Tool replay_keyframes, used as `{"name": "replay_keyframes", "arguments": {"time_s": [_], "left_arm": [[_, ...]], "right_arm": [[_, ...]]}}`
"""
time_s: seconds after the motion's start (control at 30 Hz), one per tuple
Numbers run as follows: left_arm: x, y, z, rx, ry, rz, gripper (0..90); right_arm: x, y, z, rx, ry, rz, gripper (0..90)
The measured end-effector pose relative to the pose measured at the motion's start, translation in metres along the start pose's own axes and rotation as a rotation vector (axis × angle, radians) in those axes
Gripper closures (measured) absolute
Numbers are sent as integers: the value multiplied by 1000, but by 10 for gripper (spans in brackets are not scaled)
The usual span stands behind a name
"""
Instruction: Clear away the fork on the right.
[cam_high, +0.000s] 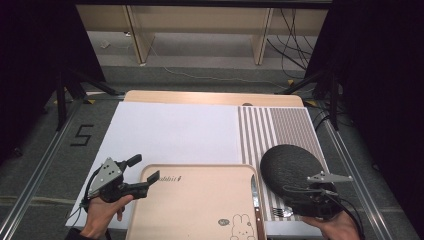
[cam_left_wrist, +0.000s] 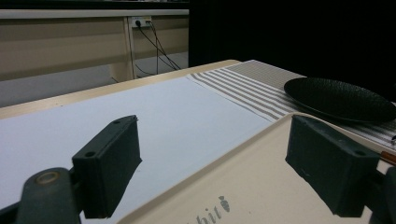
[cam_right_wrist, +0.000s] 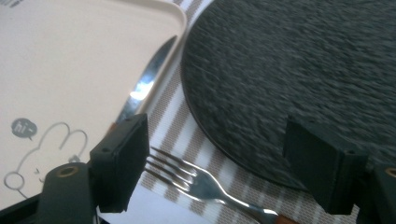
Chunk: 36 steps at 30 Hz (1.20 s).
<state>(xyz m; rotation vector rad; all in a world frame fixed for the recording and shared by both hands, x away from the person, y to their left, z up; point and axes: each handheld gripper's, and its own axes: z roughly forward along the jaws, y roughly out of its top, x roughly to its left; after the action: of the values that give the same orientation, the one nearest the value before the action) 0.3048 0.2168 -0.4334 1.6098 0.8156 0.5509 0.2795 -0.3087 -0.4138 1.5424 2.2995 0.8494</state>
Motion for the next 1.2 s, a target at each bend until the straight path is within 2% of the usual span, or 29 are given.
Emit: {"name": "replay_keyframes", "arguments": {"time_s": [0.03,0.07,0.1,0.13,0.17,0.2,0.23,0.27,0.33,0.37,0.43,0.5,0.6,0.67,0.73,0.77,0.8,0.83,0.97,1.0,1.03,1.07,1.1,1.13,1.17,1.2], "left_arm": [[0,0,0,0,1,-2,167],[0,0,0,0,3,-2,167],[1,0,0,-9,-2,-4,167],[1,0,1,-10,-3,-4,167],[0,0,0,3,5,-2,167],[0,0,0,1,4,-2,167],[0,0,0,0,4,-3,167],[0,0,0,0,2,0,167],[0,0,0,2,2,1,167],[0,0,0,2,3,1,167],[0,0,0,2,4,-2,167],[0,0,0,2,4,-3,168],[0,0,0,3,4,-2,167],[0,0,0,3,5,-2,168],[0,0,0,3,4,-1,167],[0,0,0,3,4,-3,167],[0,0,0,3,5,-4,167],[0,0,0,2,3,-5,167],[1,0,1,3,3,0,168],[1,0,1,3,3,-3,168],[1,0,1,3,2,-4,168],[1,0,1,3,3,-1,167],[1,0,1,3,3,0,168],[1,0,1,4,3,0,168],[1,0,1,3,2,-3,168],[1,0,1,4,3,-4,168]], "right_arm": [[1,-2,-3,14,-5,50,246],[-2,-5,-3,4,-2,32,247],[-3,-6,-4,7,-6,40,247],[-6,-8,-5,19,-11,17,248],[-7,-9,-5,1,-23,13,249],[-7,-10,-6,6,-23,29,251],[-7,-10,-9,42,-22,50,251],[-11,-11,-9,30,-31,20,251],[-14,-13,-13,70,-41,29,254],[-17,-16,-12,53,-36,29,258],[-25,-18,-15,63,-39,4,265],[-29,-21,-16,65,-38,22,270],[-32,-24,-19,116,-54,57,288],[-40,-29,-15,99,-62,13,297],[-40,-29,-14,140,-61,26,299],[-41,-30,-13,152,-66,12,301],[-43,-31,-11,140,-75,-12,301],[-44,-30,-10,139,-80,-9,302],[-47,-32,-9,163,-82,-46,309],[-49,-31,-9,182,-86,-79,313],[-48,-32,-7,187,-93,-66,313],[-48,-32,-7,205,-99,-89,315],[-47,-32,-7,229,-104,-78,318],[-46,-32,-7,250,-106,-98,324],[-45,-32,-7,250,-106,-95,327],[-46,-31,-5,246,-110,-133,331]]}}
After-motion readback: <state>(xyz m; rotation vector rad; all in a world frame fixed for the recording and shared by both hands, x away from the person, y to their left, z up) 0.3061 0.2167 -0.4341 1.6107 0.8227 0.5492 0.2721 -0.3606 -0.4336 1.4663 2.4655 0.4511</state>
